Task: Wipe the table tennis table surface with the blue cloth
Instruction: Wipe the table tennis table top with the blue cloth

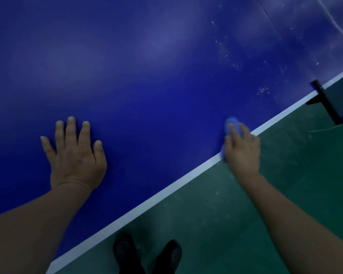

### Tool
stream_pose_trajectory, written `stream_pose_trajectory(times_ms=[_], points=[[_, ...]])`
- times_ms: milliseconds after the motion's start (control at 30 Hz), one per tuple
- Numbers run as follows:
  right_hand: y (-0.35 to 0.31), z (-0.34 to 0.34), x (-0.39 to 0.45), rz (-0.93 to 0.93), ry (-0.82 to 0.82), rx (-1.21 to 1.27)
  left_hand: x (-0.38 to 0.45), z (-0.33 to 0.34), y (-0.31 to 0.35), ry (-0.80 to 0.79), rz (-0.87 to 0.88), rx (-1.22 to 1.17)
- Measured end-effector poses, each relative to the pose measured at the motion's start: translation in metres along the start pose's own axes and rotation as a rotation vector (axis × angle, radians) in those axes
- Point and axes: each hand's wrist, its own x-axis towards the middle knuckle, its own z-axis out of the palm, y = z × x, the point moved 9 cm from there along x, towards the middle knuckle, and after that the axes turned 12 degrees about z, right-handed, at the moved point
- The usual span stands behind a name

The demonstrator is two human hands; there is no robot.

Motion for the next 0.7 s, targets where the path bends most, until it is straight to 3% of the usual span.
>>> stream_pose_trajectory(times_ms=[67,133,267,333,400,433,533,567,600,700], points=[[0.054,-0.015,0.03,0.29,-0.044,0.068,-0.001,-0.001,0.0,0.004,-0.006,-0.001],[0.059,-0.035,0.034,0.341,0.001,0.142,0.0,-0.001,0.001,0.005,-0.003,0.0],[-0.06,-0.045,-0.024,-0.105,0.054,0.287,0.0,-0.001,0.001,0.008,-0.006,0.005],[-0.118,-0.023,-0.077,-0.461,0.011,0.192,0.0,-0.001,0.0,0.007,-0.007,0.007],[-0.121,0.0,-0.099,-0.718,0.033,0.026,0.0,-0.002,0.001,0.011,-0.007,-0.001],[-0.098,0.002,-0.078,-0.606,0.021,0.019,0.0,-0.002,0.002,0.012,-0.005,-0.003],[0.023,-0.028,0.003,0.121,0.109,-0.05,-0.001,-0.002,0.001,0.005,-0.006,-0.003],[0.049,-0.036,0.017,0.282,0.069,-0.032,-0.001,-0.001,0.001,0.004,-0.006,-0.003],[0.056,-0.048,0.023,0.359,0.055,0.044,-0.001,-0.001,0.0,0.003,-0.006,-0.003],[-0.01,-0.067,0.02,0.11,0.122,0.215,0.0,-0.001,0.0,0.001,-0.008,-0.008]])
